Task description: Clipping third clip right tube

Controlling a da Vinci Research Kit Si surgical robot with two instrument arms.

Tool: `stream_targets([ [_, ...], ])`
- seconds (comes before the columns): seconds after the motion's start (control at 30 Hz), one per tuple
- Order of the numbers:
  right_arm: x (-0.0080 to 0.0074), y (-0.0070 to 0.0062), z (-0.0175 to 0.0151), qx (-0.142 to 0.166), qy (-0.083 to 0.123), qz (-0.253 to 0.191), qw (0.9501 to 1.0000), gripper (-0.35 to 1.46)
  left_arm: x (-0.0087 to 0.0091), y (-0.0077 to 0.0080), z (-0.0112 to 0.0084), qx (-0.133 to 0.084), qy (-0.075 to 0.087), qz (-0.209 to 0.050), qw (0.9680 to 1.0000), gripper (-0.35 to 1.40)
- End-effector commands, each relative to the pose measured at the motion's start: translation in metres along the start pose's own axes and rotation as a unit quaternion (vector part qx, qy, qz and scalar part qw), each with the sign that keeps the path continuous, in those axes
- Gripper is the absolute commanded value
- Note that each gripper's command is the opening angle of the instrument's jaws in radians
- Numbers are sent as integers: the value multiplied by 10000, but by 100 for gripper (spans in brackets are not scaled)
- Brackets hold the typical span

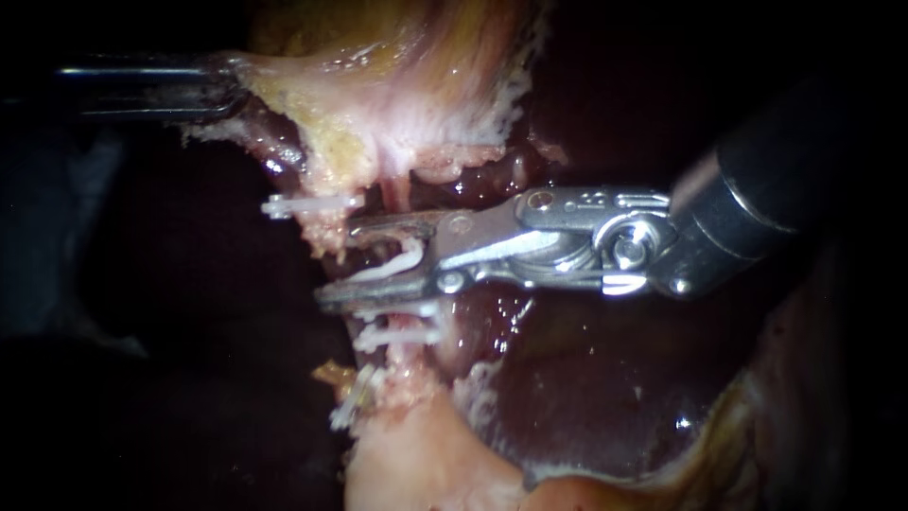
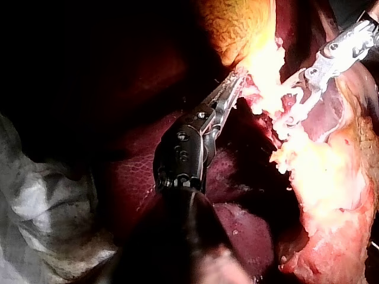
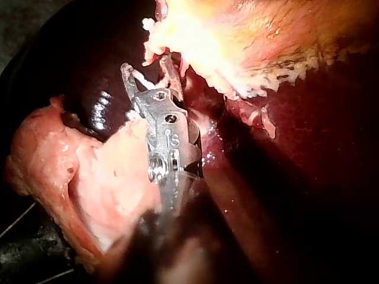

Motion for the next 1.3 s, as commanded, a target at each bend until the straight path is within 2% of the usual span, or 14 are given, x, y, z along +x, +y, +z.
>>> stream_targets([
  [0.03, 0, 0, 0, 1, 2, 1, 10000, 40, 0, 0, 0, 0, 0, 0, 10000, -35],
  [0.4, 3, -16, -12, 78, 52, 22, 10000, 47, 0, -1, 0, -1, -1, 0, 10000, -35],
  [0.8, 6, -29, -64, 120, 64, -18, 9999, 49, 2, -1, -4, -12, -6, -4, 10000, -35],
  [1.03, 7, -27, -81, 60, 90, 2, 9999, 49, 1, -1, -4, -11, -6, -5, 10000, -35],
  [1.3, 4, -17, -82, 20, 95, 7, 10000, 49, 1, 0, -5, -11, -6, -5, 10000, -35],
])
